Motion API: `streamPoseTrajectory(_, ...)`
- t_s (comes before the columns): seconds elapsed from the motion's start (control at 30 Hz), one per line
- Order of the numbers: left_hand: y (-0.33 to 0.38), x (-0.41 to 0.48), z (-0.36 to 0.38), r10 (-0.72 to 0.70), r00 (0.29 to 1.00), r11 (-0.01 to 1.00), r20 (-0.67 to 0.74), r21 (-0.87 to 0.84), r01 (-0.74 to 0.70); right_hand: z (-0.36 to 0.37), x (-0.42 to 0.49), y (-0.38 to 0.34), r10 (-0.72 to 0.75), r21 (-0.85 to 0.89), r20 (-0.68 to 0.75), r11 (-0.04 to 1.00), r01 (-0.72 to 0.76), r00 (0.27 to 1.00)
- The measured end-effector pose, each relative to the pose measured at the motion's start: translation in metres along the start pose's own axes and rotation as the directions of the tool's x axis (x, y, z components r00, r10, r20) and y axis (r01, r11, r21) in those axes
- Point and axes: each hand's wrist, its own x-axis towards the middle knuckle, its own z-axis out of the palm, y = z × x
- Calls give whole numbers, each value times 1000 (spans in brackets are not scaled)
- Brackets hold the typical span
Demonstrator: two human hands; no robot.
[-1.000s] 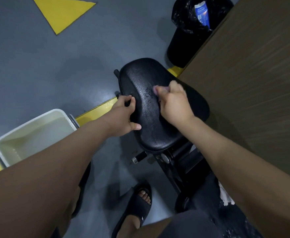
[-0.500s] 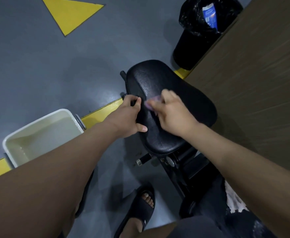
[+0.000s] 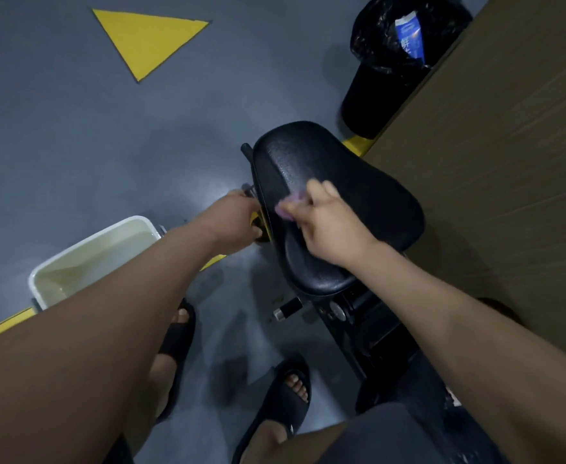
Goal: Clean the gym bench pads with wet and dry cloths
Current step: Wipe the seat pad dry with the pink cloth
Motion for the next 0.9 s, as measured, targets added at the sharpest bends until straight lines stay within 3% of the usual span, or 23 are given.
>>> streamPoseTrajectory(0.07,0,-2,-5,-36,998,998,-58,-57,33,-5,-20,-4,-55,70,11,996,54,998)
streamPoseTrajectory(0.13,7,-4,-8,-90,993,952,-71,-298,65,-10,-30,-5,16,177,-30,984,-10,999)
streamPoseTrajectory(0.23,25,-11,-7,-128,984,677,127,-714,180,-16,-39,-11,179,340,-92,930,-138,980)
streamPoseTrajectory(0.3,32,-14,-3,-107,971,582,212,-779,234,-20,-43,-20,217,403,-152,904,-141,964)
streamPoseTrajectory(0.4,40,-19,-3,-62,972,451,228,-862,231,-26,-43,-35,239,452,-202,883,-126,950)
streamPoseTrajectory(0.53,48,-21,-6,-78,979,285,186,-937,201,-34,-39,-42,444,507,-138,800,-322,885)
streamPoseTrajectory(0.6,52,-20,-6,-116,981,230,157,-956,180,-34,-38,-40,437,465,-147,823,-328,887)
streamPoseTrajectory(0.67,54,-14,-7,-171,980,175,102,-976,133,-34,-40,-39,340,412,-147,875,-255,929)
streamPoseTrajectory(0.77,55,-6,-6,-205,979,205,-5,-978,38,-35,-48,-38,240,372,-87,908,-192,967)
streamPoseTrajectory(0.9,50,12,0,-248,964,291,-96,-956,-20,-35,-58,-25,390,340,-181,886,-315,903)
